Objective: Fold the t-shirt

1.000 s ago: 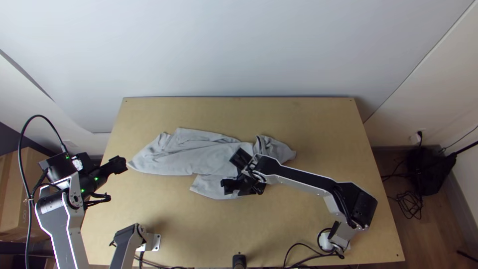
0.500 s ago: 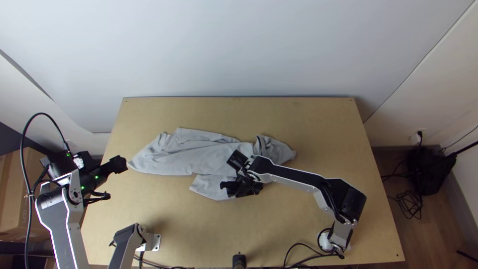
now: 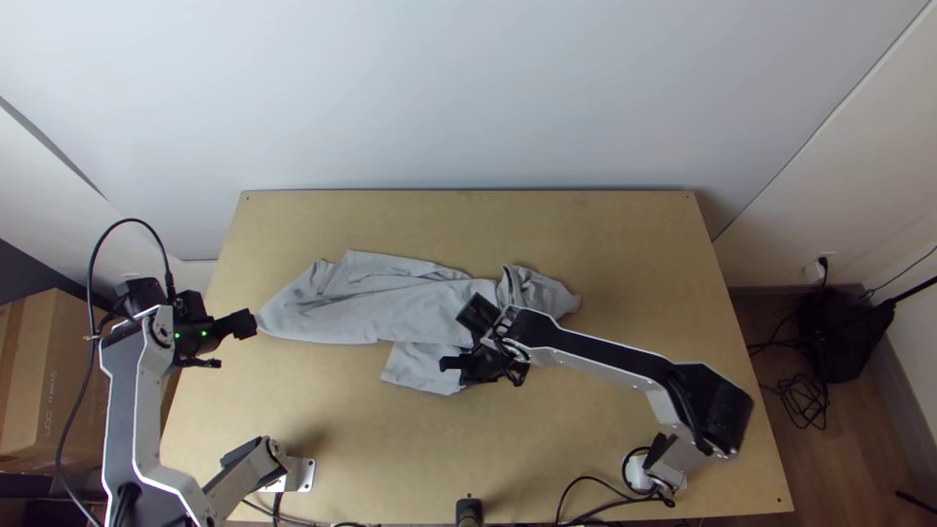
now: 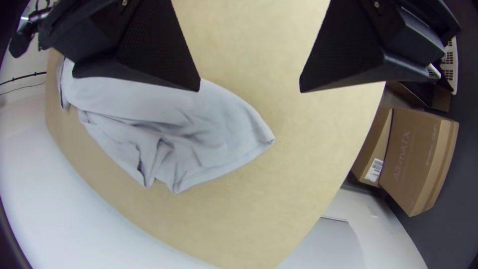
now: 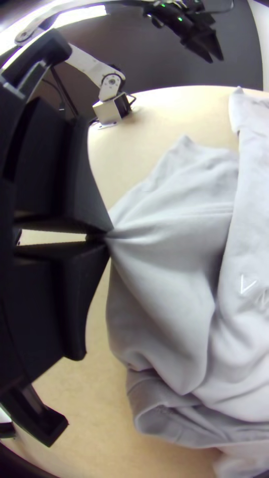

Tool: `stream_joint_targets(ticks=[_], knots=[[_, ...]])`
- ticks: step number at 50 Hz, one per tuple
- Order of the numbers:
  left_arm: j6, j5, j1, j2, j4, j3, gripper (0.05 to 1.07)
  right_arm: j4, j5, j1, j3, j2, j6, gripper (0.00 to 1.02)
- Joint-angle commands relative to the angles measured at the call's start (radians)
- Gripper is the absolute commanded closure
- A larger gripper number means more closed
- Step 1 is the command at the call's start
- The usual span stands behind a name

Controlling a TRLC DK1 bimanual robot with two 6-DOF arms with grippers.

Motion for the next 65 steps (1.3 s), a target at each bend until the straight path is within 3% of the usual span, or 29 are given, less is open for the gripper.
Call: stream_joint_targets(ticks=[1,11,22,29,39,41,45,55,65], knots=[[0.045,0.013,0.010,0.081,0.065,-0.018,0.11,0.009,0.004,-0.002,-0.036,-0.091,-0.012,1.00],[0.048,0.018,0.001,0.224,0.146,-0.013,0.20,0.038,0.004,-0.011,-0.077,-0.200,-0.012,1.00],[0.035,0.018,-0.028,0.322,0.234,-0.030,0.21,0.047,0.004,-0.031,-0.100,-0.289,-0.005,1.00],[0.005,0.018,-0.057,0.339,0.304,-0.056,0.48,0.056,0.004,-0.052,-0.123,-0.339,-0.005,1.00],[-0.023,0.007,-0.120,0.383,0.347,-0.098,0.51,0.061,0.004,-0.146,-0.129,-0.404,-0.006,1.00],[-0.023,0.007,-0.126,0.383,0.363,-0.109,0.61,0.061,0.004,-0.166,-0.126,-0.417,-0.008,1.00],[-0.024,0.007,-0.133,0.380,0.370,-0.121,1.05,0.066,0.004,-0.232,-0.126,-0.453,-0.009,1.00],[-0.050,0.007,-0.100,0.326,0.301,-0.036,1.05,0.073,0.012,-0.330,-0.138,-0.545,-0.041,1.00],[-0.083,0.019,-0.102,0.196,0.113,0.172,1.05,0.073,0.039,-0.396,-0.152,-0.618,-0.068,1.00]])
